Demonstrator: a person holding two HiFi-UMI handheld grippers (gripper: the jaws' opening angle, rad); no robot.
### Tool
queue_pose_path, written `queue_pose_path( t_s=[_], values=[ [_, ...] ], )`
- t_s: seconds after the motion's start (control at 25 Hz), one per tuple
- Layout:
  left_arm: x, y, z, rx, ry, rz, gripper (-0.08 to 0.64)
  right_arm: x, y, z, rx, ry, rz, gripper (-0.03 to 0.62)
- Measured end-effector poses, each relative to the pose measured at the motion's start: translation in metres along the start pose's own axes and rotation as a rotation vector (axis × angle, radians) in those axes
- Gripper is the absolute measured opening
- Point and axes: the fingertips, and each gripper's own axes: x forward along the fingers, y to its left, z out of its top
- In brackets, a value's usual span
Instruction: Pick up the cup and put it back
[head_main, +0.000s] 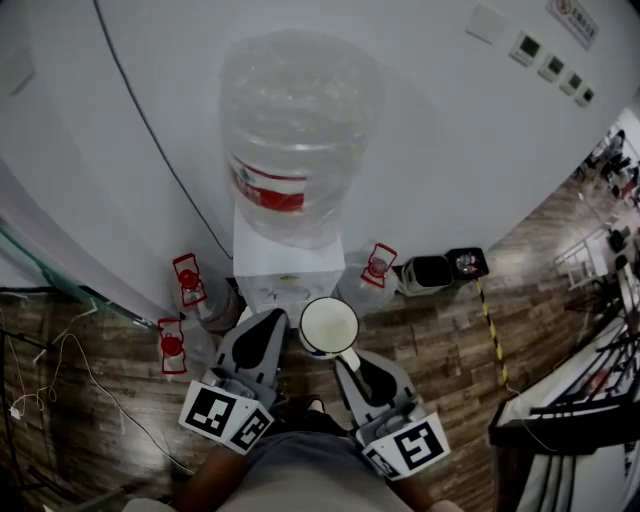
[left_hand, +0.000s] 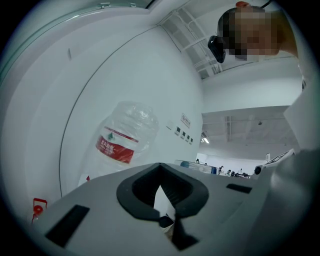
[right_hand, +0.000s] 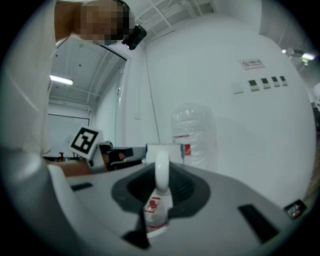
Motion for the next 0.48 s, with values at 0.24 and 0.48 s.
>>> queue_pose_path(
  t_s=[0.24, 0.48],
  values=[
    [0.003, -0.003, -0.005, 0.016, 0.017, 0.006, 0.006, 0.000, -0.006, -0.002, 0.005, 0.004, 0.007, 0.072],
    [0.002, -0.007, -0.012, 0.025, 0.029, 0.007, 0.006, -0.001, -0.008, -0.005, 0.019, 0.004, 0.016, 0.072]
  ],
)
